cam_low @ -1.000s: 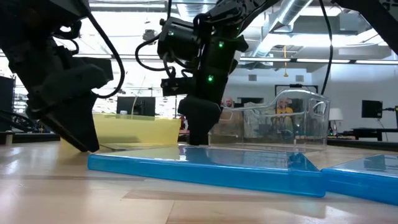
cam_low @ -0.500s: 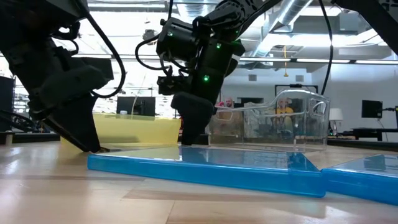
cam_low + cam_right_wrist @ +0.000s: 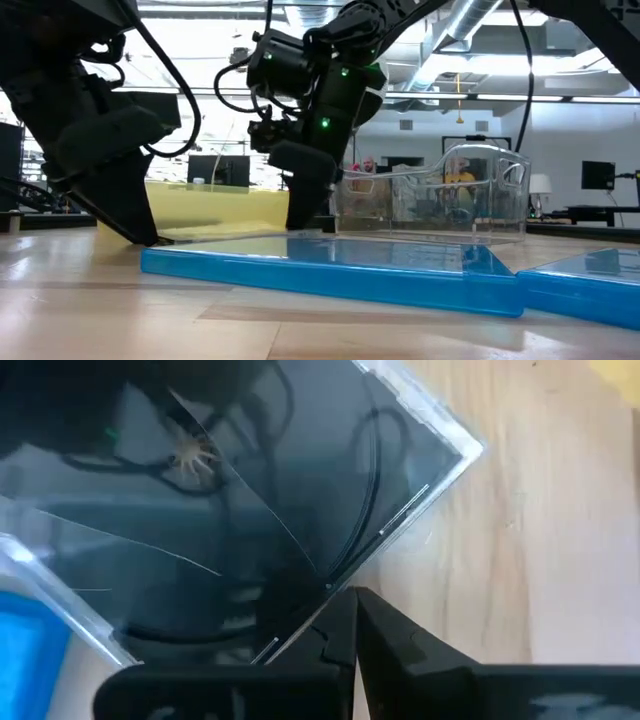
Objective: Pick & place jewel cases by type
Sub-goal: Put the black CD case into the yellow bin
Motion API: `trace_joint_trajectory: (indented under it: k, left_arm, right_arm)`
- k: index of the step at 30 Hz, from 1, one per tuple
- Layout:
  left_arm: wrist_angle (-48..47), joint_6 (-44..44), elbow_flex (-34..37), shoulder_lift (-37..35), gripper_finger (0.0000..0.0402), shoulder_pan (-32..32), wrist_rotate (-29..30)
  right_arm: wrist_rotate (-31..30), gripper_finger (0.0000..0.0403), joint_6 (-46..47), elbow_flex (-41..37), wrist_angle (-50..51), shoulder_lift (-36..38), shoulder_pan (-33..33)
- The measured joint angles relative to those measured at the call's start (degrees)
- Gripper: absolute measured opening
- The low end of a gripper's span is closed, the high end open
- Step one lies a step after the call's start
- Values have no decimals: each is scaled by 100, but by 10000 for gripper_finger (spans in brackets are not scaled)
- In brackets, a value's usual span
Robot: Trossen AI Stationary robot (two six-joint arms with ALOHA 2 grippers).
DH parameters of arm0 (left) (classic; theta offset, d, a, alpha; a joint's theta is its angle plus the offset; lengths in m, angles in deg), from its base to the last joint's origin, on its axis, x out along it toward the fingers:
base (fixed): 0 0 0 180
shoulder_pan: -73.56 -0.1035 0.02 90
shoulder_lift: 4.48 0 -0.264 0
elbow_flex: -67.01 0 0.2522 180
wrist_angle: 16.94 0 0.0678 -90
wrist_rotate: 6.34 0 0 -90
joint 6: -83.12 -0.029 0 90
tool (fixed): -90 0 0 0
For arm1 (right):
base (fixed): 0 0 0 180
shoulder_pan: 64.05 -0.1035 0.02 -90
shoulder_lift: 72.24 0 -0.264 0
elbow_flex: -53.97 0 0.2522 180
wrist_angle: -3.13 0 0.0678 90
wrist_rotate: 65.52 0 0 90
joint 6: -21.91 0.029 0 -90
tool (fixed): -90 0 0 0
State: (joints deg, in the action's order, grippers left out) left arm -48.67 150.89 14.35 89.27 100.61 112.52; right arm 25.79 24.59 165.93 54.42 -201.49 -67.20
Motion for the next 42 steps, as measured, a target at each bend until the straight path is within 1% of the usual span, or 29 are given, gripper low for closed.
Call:
trace_joint_trajectory:
  k: [10, 19, 24, 26, 28, 30, 32, 35, 38, 42]
  left_arm:
    - [-3, -127, 0, 7, 173, -1, 74]
    - [-5, -275, 0, 13, 173, -2, 165]
    - [-3, -398, 0, 16, 173, -2, 224]
    - [-3, -432, 0, 17, 174, -2, 261]
    - [-5, -452, 6, 22, 174, -2, 450]
    - [-12, -531, 14, 40, 174, -2, 718]
    - [-71, -559, 37, 48, 174, -12, 1123]
    - [-7, -564, 26, 47, 174, 8, 1507]
    - [62, -650, 24, 42, 174, 4, 1694]
    - [118, -657, 22, 37, 174, 12, 1752]
  right_arm:
    - [108, 0, 83, 493, 605, 26, -7]
    - [268, 0, 98, 1245, 1178, 79, -13]
    - [596, 0, 98, 1792, 1184, 112, -46]
    - [868, 0, 96, 1993, 1027, 105, -72]
    - [1213, 0, 125, 2126, 1008, 85, -105]
    - [1377, 0, 179, 2169, 904, 68, -122]
    - [1428, 0, 185, 2171, 738, 50, -126]
    - [1465, 0, 186, 2169, 707, 49, -194]
    - [1492, 0, 186, 2147, 744, 32, -263]
    - [1482, 0, 186, 1977, 441, 26, -289]
